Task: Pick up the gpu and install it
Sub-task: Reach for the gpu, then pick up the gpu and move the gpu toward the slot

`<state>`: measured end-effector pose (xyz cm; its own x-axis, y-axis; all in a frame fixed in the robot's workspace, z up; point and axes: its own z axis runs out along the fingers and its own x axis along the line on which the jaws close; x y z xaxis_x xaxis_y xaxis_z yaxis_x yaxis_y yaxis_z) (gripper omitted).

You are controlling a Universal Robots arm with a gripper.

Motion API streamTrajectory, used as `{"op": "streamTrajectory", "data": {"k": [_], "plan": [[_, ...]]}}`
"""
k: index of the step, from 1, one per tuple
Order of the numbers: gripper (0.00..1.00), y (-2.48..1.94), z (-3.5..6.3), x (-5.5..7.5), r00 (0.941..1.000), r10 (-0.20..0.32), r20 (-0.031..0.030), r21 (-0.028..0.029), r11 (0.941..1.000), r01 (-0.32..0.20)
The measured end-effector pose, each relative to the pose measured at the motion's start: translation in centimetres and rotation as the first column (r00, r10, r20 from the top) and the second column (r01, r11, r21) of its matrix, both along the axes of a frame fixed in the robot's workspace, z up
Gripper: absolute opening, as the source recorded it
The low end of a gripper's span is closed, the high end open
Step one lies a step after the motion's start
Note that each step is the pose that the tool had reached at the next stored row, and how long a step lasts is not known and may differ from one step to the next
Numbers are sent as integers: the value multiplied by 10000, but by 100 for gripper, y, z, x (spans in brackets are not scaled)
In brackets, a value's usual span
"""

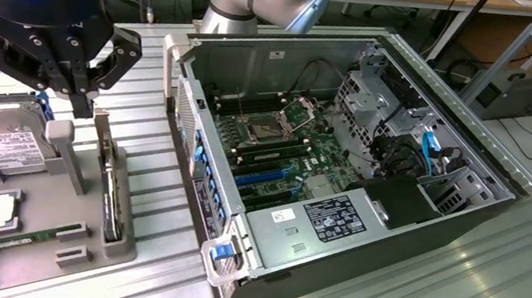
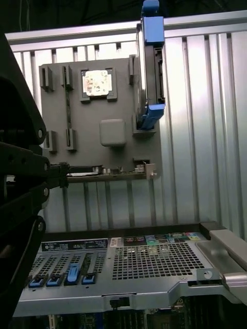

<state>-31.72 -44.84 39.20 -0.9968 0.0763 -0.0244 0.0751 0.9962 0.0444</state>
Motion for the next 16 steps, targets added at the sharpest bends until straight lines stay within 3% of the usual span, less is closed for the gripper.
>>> {"op": "streamTrajectory", "data": {"k": [7,16], "plan": [[11,-144,-1,-12,10000,0,2,2,10000,0],[11,-144,0,-12,10000,0,0,0,10000,0]]}}
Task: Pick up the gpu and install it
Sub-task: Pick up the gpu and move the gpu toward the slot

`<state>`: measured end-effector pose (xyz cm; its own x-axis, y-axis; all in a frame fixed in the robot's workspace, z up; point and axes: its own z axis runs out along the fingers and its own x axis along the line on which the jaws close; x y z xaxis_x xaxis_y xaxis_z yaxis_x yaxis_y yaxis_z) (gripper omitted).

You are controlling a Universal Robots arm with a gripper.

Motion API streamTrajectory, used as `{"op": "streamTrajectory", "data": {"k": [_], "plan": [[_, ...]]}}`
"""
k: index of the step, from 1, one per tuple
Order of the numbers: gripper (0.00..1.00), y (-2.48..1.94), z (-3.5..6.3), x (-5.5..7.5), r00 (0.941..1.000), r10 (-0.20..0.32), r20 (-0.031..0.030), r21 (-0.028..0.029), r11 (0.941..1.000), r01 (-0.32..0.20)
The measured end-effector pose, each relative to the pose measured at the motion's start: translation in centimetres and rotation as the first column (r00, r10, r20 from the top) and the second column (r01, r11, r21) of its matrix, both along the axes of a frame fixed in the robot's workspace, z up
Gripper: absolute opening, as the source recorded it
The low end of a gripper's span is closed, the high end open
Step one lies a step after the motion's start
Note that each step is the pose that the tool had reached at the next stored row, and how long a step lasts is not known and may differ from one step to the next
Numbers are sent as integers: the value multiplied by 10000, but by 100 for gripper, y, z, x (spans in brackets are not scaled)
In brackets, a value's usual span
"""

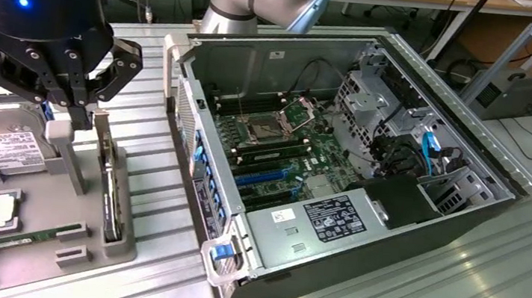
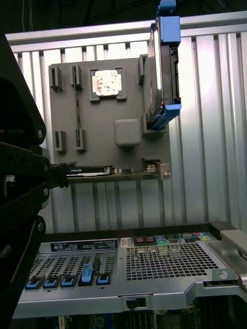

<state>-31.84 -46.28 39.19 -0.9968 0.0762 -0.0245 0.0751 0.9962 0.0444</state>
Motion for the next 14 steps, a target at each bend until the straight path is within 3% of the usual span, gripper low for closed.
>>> {"op": "streamTrajectory", "data": {"k": [6,7,8,11,14], "plan": [[11,0,0,0,10000,0,0,0,10000,0],[24,0,0,0,10000,0,0,0,10000,0],[24,0,0,0,10000,0,0,0,10000,0],[42,0,0,0,10000,0,0,0,10000,0],[42,0,-22,0,10000,0,1,9,10000,0]]}}
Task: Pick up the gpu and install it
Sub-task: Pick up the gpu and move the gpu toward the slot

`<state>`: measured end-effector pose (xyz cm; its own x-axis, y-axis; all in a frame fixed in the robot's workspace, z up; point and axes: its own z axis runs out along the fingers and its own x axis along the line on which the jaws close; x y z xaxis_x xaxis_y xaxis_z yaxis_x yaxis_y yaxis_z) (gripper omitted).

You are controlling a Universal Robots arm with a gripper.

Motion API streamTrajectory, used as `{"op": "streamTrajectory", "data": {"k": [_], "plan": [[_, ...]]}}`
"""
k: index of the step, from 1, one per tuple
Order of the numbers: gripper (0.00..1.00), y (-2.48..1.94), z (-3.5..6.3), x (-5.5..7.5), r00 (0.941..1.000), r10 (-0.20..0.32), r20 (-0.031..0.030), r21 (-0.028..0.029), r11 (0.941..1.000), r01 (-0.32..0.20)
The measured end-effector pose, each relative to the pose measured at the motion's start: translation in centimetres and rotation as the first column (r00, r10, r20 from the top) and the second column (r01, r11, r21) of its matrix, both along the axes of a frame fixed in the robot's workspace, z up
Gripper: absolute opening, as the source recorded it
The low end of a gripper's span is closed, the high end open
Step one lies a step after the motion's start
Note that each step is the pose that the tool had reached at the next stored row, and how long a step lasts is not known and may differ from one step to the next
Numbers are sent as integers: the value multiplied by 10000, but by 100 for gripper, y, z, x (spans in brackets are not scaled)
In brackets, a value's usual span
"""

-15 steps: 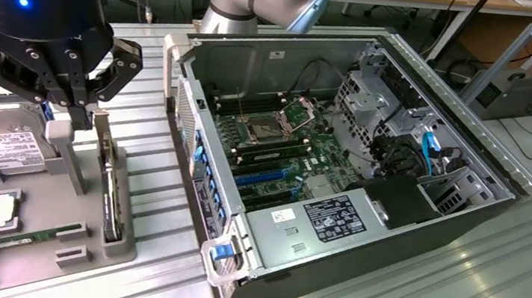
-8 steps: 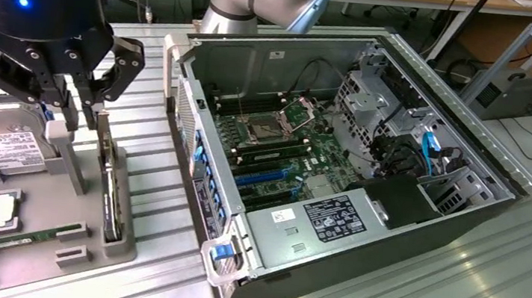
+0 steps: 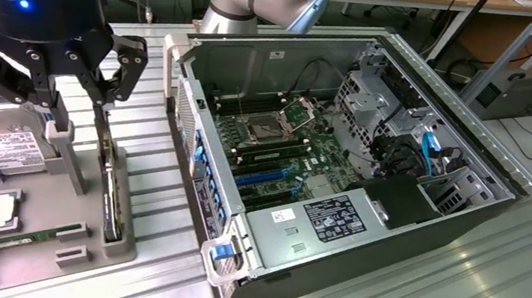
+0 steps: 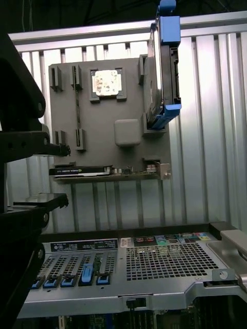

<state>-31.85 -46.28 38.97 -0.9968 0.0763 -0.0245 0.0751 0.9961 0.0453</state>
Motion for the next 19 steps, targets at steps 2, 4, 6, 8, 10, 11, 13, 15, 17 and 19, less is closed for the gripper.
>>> {"op": "streamTrajectory", "data": {"k": [2,4,6,8,10,11,13,15,17,19], "plan": [[42,0,-31,2,10000,0,-1,15,10000,0],[42,0,-81,4,10000,0,-1,31,10000,0],[42,0,-119,6,10000,0,-1,37,10000,0],[42,0,-155,7,10000,0,-1,40,10000,0],[42,0,-200,8,10000,0,-1,42,10000,0],[42,0,-225,8,10000,0,-1,42,10000,0],[42,0,-268,8,10000,0,-1,42,10000,0],[42,0,-308,8,10000,0,-1,42,10000,0],[42,0,-347,8,10000,0,-1,42,10000,0],[42,0,-384,8,10000,0,-2,41,10000,0]]}}
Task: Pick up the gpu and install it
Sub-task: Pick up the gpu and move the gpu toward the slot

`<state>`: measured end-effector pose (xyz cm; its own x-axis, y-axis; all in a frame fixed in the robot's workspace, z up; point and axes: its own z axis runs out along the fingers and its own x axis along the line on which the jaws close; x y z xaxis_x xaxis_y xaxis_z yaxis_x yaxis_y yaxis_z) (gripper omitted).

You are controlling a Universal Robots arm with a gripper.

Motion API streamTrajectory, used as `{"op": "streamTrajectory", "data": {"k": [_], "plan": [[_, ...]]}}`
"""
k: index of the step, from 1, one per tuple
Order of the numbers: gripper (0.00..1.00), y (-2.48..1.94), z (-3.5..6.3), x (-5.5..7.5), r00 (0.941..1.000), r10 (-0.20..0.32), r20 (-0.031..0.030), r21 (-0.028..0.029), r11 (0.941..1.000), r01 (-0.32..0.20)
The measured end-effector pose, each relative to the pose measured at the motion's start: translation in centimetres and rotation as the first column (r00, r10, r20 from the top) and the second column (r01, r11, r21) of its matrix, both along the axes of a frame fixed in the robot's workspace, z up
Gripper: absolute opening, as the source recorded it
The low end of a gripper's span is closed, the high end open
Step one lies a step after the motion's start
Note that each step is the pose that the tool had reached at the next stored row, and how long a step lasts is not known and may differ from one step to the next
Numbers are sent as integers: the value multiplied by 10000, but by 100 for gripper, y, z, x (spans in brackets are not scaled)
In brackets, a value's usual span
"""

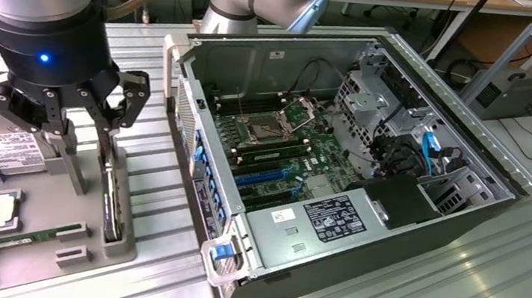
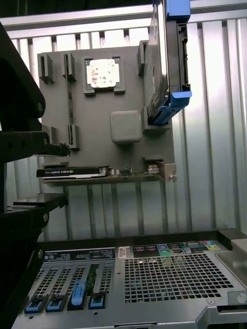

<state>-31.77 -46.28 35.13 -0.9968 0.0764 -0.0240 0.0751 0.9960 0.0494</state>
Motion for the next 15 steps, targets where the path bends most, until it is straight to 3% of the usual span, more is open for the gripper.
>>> {"op": "streamTrajectory", "data": {"k": [15], "plan": [[42,3,-333,0,10000,0,1,6,10000,0]]}}
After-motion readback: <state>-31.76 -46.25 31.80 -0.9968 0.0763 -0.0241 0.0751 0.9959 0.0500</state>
